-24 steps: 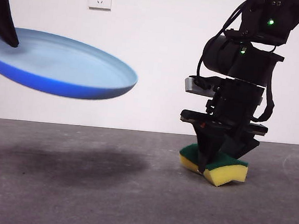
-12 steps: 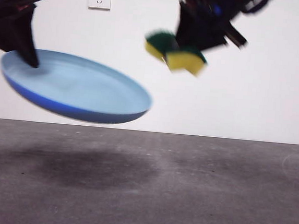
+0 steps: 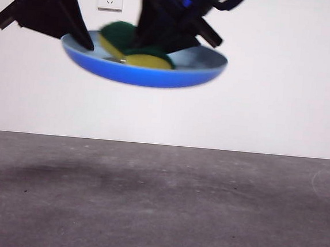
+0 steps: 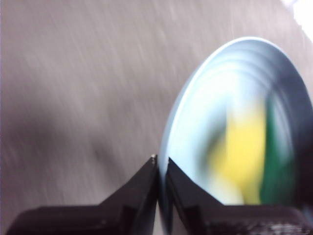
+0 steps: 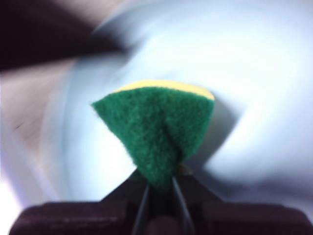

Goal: Pick up the plate,pick up the cloth,clean the plate with the cloth

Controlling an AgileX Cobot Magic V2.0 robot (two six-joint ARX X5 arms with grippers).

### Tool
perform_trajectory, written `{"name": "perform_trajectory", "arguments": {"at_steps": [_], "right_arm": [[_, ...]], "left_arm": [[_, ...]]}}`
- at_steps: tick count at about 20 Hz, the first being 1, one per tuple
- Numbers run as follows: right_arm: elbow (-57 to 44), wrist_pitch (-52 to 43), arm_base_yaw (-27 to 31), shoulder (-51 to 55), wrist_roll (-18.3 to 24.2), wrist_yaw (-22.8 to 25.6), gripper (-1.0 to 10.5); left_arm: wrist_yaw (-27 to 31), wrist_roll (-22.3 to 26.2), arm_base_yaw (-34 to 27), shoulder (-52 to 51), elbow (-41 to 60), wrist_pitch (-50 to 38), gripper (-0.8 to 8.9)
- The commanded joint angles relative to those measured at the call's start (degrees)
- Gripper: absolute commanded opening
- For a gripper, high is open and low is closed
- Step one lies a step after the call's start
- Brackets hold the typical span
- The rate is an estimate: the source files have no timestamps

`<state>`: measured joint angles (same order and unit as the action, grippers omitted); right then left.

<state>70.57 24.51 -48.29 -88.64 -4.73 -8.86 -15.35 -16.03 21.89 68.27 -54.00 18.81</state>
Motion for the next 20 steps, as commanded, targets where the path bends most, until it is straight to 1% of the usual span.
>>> {"name": "perform_trajectory", "arguments": {"at_steps": [1, 2, 4, 7, 8, 9, 10, 11, 13, 16, 18, 20], "right_arm": [[-0.11, 3.56, -2.62, -0.74, 0.39, 2.29, -0.1], [-0.11, 6.27, -3.3, -0.74, 0.72, 5.68, -0.1], [-0.11, 12.79, -3.52, -0.72, 0.87, 19.61, -0.1], [-0.11, 13.49, -3.34, -0.7, 1.68, 33.62, -0.1], [-0.11, 12.37, -3.1, -0.44, 1.84, 37.33, -0.1], [-0.11, 10.73, -2.78, -0.2, 1.84, 39.43, -0.1], [-0.11, 8.28, -2.36, -0.11, 1.84, 40.15, -0.1], [-0.11, 5.46, -1.95, 0.04, 1.81, 39.78, -0.1], [-0.11, -0.04, -1.16, 0.07, 1.81, 35.71, -0.1], [-0.11, -6.12, 0.22, 0.02, 1.09, 23.89, -0.1], [-0.11, -7.72, 0.26, -0.33, -1.88, 17.03, -0.1], [-0.11, -7.43, 0.0, -0.66, -4.35, 11.91, -0.1]], "left_arm": [[0.7, -2.45, 0.13, -0.11, 0.17, -2.03, -0.07], [0.63, -2.43, 0.13, -0.11, 0.17, -1.73, -0.08], [0.11, -1.86, 0.13, -0.11, 0.17, 0.5, -0.07], [-0.39, -1.22, 0.22, -0.11, 0.17, 3.26, -0.08], [-1.14, -0.52, 0.31, -0.11, 0.17, 4.0, -0.07], [-1.95, -0.11, 0.31, -0.11, 0.17, 4.61, -0.08], [-2.84, -0.11, 0.31, -0.11, 0.17, 5.11, -0.08], [-3.34, -0.11, 0.31, -0.11, 0.17, 5.35, -0.08], [-4.76, -0.15, 0.31, -0.11, 0.17, 5.35, -0.08], [-6.29, -0.37, 0.31, -0.11, 0.17, 4.76, -0.08], [-6.34, -0.94, 0.31, -0.11, 0.17, 3.28, -0.08], [-6.34, -2.67, 0.28, -0.11, 0.17, 1.11, -0.08]]}}
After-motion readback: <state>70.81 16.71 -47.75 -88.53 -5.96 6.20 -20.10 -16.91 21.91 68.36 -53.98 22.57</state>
